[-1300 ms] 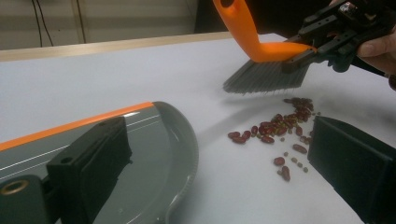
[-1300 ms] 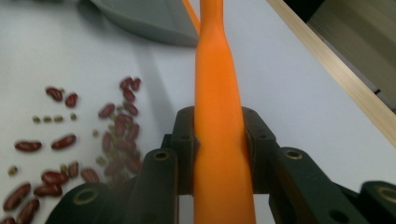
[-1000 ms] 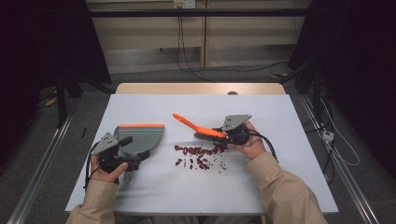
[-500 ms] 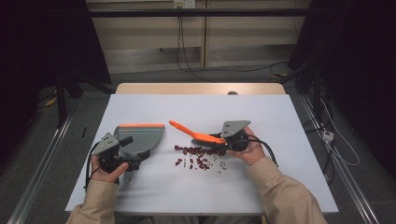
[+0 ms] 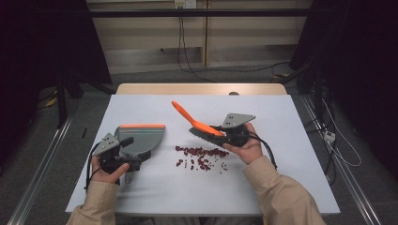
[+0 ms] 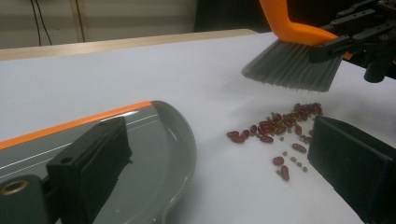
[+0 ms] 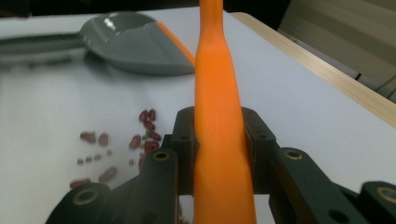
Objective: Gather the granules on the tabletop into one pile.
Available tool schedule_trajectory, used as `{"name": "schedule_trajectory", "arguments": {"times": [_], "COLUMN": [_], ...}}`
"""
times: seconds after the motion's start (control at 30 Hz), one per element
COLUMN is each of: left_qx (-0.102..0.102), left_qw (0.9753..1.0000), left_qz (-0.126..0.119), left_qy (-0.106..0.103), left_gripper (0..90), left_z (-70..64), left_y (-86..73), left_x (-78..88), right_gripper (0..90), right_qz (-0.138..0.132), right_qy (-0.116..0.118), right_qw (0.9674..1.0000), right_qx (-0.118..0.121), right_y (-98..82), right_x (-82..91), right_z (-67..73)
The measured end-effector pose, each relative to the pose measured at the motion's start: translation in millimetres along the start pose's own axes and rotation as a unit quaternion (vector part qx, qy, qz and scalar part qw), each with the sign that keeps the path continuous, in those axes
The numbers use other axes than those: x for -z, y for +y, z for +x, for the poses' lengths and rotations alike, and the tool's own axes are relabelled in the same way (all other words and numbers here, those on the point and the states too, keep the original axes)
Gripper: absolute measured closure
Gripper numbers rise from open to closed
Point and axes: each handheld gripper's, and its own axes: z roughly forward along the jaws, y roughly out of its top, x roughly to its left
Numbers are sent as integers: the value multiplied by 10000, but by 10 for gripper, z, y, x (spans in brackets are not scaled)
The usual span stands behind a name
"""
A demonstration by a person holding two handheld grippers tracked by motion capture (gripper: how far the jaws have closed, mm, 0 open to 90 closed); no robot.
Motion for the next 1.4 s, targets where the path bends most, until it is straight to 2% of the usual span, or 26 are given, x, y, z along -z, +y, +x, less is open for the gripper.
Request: {"name": "schedule_trajectory", "arguments": {"times": [0.1,0.17,0.33,0.5,0.63,0.83,0.93,1.0,1.17,1.3,1.37,1.4], "left_qx": [15,17,21,24,10,-14,7,-1,-5,-4,-8,-9], "left_qw": [10000,10000,10000,10000,10000,10000,10000,10000,10000,10000,10000,10000], "left_qz": [-10,-16,-15,-12,-11,21,-4,-9,-24,-28,-27,-19], "left_qy": [4,6,1,-3,1,14,15,12,15,17,10,15], "left_gripper": [55,55,55,55,55,55,55,55,55,55,55,55], "left_z": [2,2,1,3,3,-1,4,5,4,4,2,-1], "left_y": [0,0,0,0,0,-1,-1,0,3,3,3,4], "left_x": [1,2,1,3,4,0,3,5,9,11,9,9], "right_gripper": [711,711,711,711,711,711,711,711,711,711,711,711], "right_qz": [-198,-280,-420,-350,-350,-402,-472,-456,-359,-349,-351,-322], "right_qy": [-159,-265,-318,-461,-515,-492,-570,-538,-516,-461,-413,-398], "right_qw": [9982,9962,9897,9881,9847,9811,9803,9778,9767,9716,9670,9666], "right_qx": [-552,-776,-1334,-1428,-1626,-1829,-1831,-1974,-2054,-2293,-2489,-2512], "right_y": [31,56,91,134,151,180,199,201,185,152,141,134], "right_x": [-19,-39,-117,-211,-283,-382,-421,-448,-541,-594,-621,-637], "right_z": [49,94,197,310,396,524,584,620,749,855,915,943]}}
